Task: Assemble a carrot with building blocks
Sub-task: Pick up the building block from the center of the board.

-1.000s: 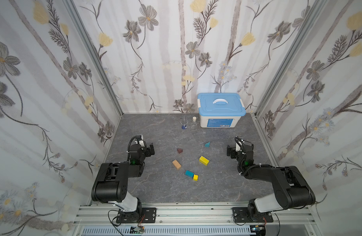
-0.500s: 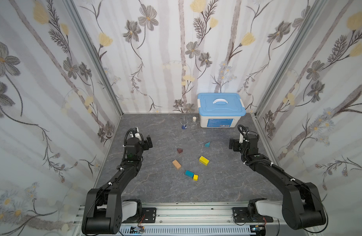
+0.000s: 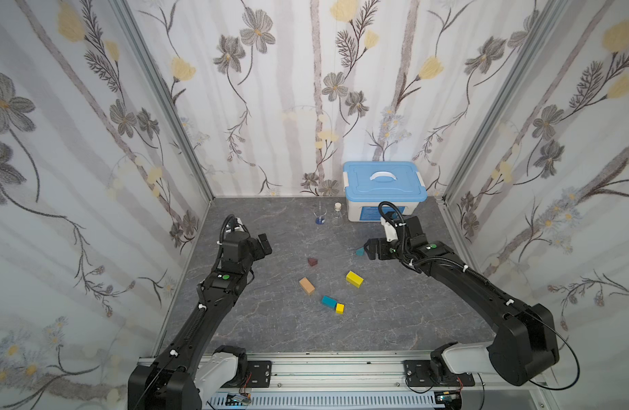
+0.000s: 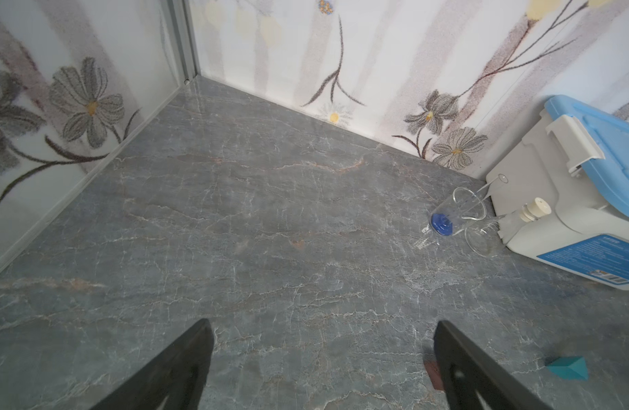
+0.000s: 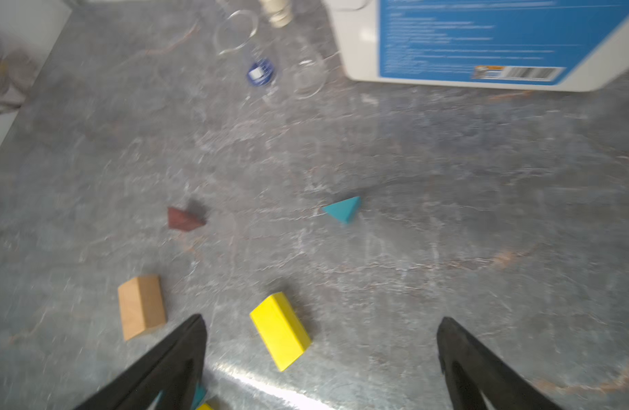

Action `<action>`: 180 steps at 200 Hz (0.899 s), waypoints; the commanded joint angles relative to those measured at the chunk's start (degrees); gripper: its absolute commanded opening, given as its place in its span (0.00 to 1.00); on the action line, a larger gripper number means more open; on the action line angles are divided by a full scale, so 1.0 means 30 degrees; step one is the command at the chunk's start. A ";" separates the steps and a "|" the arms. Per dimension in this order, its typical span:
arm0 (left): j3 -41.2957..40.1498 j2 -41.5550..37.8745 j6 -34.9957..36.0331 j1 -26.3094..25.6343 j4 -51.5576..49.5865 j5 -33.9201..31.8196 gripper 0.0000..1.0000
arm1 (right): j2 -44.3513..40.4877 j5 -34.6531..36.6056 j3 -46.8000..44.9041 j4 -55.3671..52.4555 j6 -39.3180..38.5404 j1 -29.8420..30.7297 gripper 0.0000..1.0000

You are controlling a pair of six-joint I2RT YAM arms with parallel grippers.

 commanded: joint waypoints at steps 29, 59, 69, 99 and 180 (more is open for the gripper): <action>0.1598 -0.0580 -0.3265 -0.0639 -0.3819 -0.1887 1.00 | 0.3522 0.0085 0.2232 -0.2938 -0.1352 0.4737 0.77; 0.1710 -0.0486 -0.3520 -0.0647 -0.4266 -0.0950 1.00 | 0.5024 0.2044 0.2290 -0.3639 -0.1251 0.5330 0.77; 0.1521 -0.0490 -0.3746 -0.0648 -0.4043 -0.0450 1.00 | 0.5139 0.2755 0.2260 -0.3851 -0.1406 0.5340 0.78; 0.1215 -0.0163 -0.4222 -0.0680 -0.3690 0.0347 1.00 | 0.5803 0.4205 0.2331 -0.4317 -0.2243 0.5197 0.93; 0.1843 0.1180 -0.4259 -0.0664 -0.2784 0.0871 1.00 | 0.7949 0.2628 0.2594 -0.3829 -0.3858 0.3585 0.82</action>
